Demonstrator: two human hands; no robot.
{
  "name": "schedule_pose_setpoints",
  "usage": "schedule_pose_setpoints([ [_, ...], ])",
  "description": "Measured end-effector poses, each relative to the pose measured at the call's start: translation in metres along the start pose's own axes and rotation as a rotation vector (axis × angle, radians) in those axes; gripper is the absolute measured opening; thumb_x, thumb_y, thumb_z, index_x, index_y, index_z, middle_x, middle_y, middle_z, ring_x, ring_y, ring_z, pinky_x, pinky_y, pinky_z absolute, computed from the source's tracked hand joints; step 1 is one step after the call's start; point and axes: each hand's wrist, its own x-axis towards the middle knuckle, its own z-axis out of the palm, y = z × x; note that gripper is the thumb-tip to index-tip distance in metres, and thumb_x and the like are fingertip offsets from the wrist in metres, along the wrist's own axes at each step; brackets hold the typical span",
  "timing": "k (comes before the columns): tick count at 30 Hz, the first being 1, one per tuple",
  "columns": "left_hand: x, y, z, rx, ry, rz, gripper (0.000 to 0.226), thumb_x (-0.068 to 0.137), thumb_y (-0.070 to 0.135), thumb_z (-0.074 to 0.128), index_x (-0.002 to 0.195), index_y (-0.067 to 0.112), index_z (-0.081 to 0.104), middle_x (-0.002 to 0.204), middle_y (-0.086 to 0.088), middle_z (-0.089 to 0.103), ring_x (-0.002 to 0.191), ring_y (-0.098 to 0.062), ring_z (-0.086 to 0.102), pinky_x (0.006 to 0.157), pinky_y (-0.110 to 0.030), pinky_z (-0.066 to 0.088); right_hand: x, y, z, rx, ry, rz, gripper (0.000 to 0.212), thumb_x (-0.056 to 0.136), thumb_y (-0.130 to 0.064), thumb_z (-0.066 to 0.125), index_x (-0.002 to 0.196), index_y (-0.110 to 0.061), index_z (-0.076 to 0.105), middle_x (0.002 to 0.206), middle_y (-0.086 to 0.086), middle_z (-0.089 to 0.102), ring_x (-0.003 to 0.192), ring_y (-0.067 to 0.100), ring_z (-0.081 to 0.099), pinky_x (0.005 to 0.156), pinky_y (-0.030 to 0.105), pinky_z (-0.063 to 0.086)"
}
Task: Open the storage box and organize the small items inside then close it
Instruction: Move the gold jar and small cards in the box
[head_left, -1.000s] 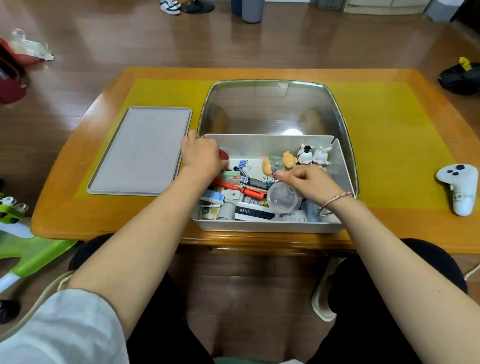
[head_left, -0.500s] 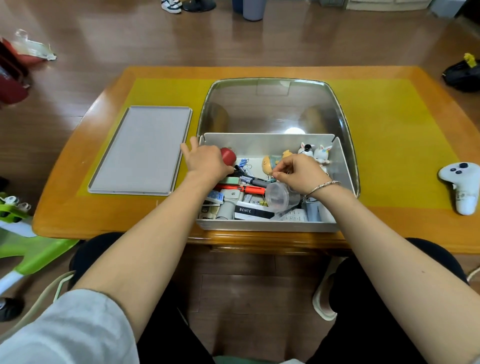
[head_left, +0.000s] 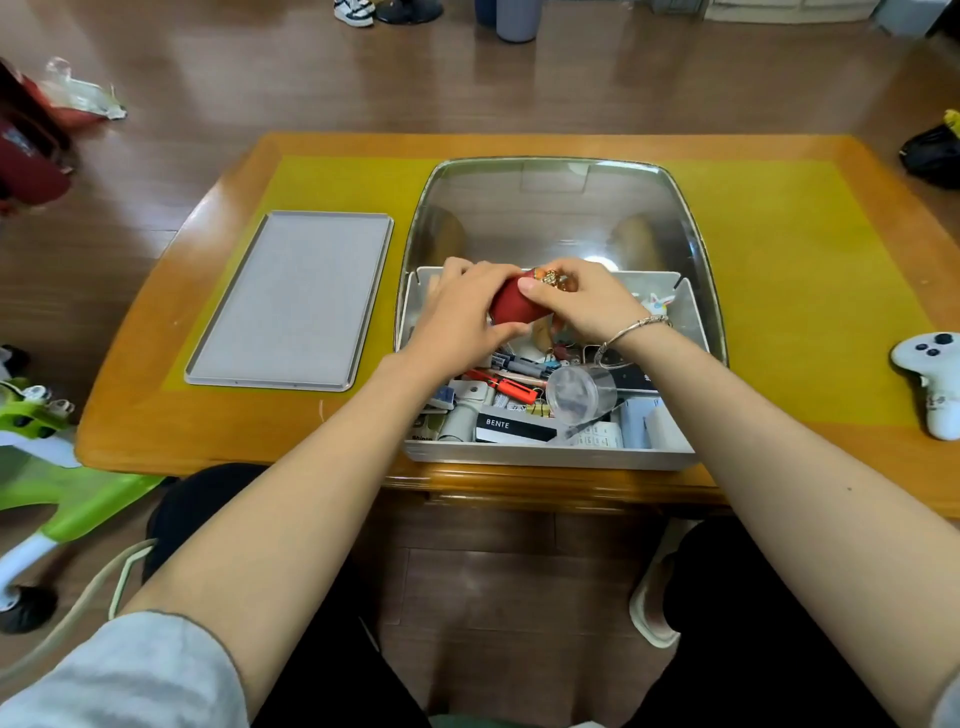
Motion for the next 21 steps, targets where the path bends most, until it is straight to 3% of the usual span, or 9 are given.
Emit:
schedule_pose_setpoints([
  [4,0.009,-0.018,0.011,-0.138,-0.228,-0.064,0.087,0.070,0.044,0.081,0.141,0.021,0.037,0.140,-0.002,0.045,0.126,-0.020,0.041,0.106,-0.036,0.036,0.003,0.006,-0.013,0.014,0.214,0.052,0.030,0.084,-0.039,0.066,0.097,-0.016,0.052,0.076,0.003,0.062,0.050,0.015,0.058,0.044,0.021,0.044],
  [7,0.014,-0.034,0.018,-0.010,-0.455,-0.137,0.101,0.068,0.061,0.074,0.147,0.020,0.027,0.149,-0.004,0.037,0.134,-0.023,0.036,0.109,-0.044,0.034,0.001,0.012,-0.029,-0.022,0.329,0.070,0.033,0.083,-0.040,0.067,0.096,-0.015,0.050,0.085,0.001,0.060,0.064,0.016,0.061,0.062,0.031,0.051],
  [10,0.022,-0.037,0.026,0.150,-0.530,-0.096,0.093,0.072,0.074,0.060,0.147,0.029,0.029,0.147,-0.004,0.039,0.133,-0.026,0.038,0.106,-0.049,0.035,-0.003,0.014,-0.033,-0.047,0.314,0.046,0.034,0.083,-0.036,0.068,0.101,-0.010,0.056,0.093,0.004,0.062,0.081,0.028,0.065,0.073,0.040,0.053],
  [14,0.027,-0.031,0.037,0.288,-0.647,-0.067,0.084,0.076,0.083,0.041,0.144,0.034,0.037,0.147,-0.002,0.039,0.132,-0.027,0.038,0.102,-0.051,0.032,-0.003,0.015,-0.028,-0.047,0.325,-0.009,0.033,0.083,-0.030,0.069,0.106,-0.009,0.060,0.093,0.003,0.063,0.074,0.024,0.064,0.065,0.030,0.052],
  [18,0.019,-0.036,0.036,0.371,-0.675,-0.059,0.082,0.076,0.085,0.036,0.140,0.034,0.043,0.147,0.001,0.038,0.133,-0.025,0.036,0.101,-0.050,0.032,0.001,0.020,-0.022,-0.116,0.343,-0.073,0.036,0.083,-0.026,0.070,0.115,-0.013,0.058,0.100,-0.003,0.057,0.064,0.006,0.050,0.062,0.006,0.039],
  [21,0.011,-0.039,0.031,0.429,-0.686,-0.057,0.081,0.076,0.085,0.035,0.141,0.036,0.042,0.147,0.001,0.038,0.132,-0.025,0.038,0.101,-0.048,0.036,0.004,0.022,-0.016,-0.139,0.296,-0.125,0.035,0.082,-0.021,0.070,0.114,-0.015,0.057,0.103,-0.002,0.058,0.072,0.012,0.053,0.064,0.007,0.041],
])
